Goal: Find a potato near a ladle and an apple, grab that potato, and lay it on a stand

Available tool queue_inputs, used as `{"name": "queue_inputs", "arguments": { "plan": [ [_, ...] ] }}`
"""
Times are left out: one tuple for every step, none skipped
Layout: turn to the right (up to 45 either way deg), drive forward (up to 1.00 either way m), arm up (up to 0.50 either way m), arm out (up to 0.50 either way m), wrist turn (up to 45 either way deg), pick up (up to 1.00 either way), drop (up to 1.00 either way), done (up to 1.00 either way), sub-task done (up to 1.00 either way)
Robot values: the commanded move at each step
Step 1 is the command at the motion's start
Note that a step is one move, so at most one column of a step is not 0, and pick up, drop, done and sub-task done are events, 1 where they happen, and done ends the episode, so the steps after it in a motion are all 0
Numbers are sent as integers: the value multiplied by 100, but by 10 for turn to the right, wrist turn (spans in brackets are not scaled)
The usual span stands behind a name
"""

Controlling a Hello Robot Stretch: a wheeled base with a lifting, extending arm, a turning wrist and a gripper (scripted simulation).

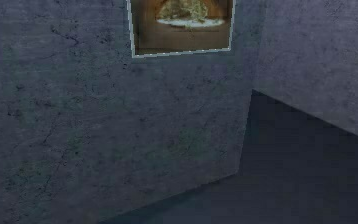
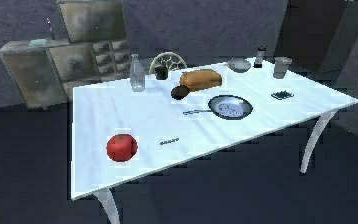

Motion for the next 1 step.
{"name": "queue_inputs", "arguments": {
  "plan": [
    [-30,0,0,0,0,0,0,0,0]
  ]
}}
